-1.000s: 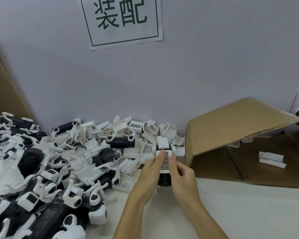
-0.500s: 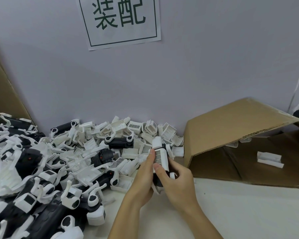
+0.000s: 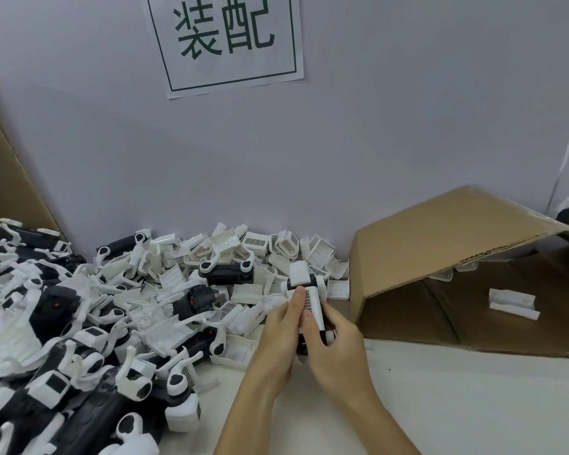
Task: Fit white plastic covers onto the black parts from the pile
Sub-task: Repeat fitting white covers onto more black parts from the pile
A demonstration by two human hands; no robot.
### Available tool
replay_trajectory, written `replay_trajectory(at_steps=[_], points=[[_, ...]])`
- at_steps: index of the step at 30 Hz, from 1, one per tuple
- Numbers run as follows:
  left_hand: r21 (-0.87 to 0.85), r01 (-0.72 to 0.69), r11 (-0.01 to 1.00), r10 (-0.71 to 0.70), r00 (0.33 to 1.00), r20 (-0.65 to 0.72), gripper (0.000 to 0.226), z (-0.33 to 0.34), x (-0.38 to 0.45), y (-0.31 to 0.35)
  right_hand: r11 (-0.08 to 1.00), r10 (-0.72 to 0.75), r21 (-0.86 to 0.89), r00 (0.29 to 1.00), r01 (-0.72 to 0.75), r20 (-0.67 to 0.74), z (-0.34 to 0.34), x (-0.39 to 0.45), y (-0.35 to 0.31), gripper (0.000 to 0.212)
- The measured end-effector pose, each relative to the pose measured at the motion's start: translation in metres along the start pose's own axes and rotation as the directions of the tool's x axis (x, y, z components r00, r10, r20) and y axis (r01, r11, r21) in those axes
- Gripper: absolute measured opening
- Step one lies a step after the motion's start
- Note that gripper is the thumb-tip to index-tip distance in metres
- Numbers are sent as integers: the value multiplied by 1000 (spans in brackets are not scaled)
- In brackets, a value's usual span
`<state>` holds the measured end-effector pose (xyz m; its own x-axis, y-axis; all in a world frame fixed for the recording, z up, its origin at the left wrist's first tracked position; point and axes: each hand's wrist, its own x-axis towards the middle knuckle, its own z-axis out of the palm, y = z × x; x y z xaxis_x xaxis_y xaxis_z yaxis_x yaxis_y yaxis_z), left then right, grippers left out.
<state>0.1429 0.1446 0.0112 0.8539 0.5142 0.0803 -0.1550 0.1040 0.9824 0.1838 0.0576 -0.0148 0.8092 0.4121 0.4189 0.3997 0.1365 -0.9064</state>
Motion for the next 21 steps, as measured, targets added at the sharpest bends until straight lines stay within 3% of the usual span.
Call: replay_trajectory(at_steps=[3, 6, 9, 12, 16, 18, 21], points=[[-2, 5, 1000, -5, 999, -44, 48, 2, 2, 3, 979, -38, -202, 989, 9, -142, -1, 0, 0, 38], [21, 61, 998, -60, 998, -10, 45, 1, 5, 7, 968, -53, -251, 991, 22, -120, -1, -2, -4, 45], [33, 97, 995, -97, 995, 3, 39, -1, 7, 6, 975, -22, -221, 981, -22, -193, -5, 1, -2, 29], [1, 103, 995, -103, 992, -68, 32, -1, 6, 3, 990, 25, -131, 984, -49, -178, -9, 2, -1, 12], [-150, 141, 979, -173, 957, -231, 45, -5, 6, 3, 997, 83, 22, 973, -80, -216, -4, 0, -5, 8], [-283, 80, 956, -164, 944, -287, 52, -13, 9, 9, 993, 72, -75, 965, -94, -253, -6, 2, -3, 10], [-419, 5, 908, -149, 939, -310, 57, -29, 9, 23, 945, 142, -276, 981, -174, -132, -8, 1, 1, 14]])
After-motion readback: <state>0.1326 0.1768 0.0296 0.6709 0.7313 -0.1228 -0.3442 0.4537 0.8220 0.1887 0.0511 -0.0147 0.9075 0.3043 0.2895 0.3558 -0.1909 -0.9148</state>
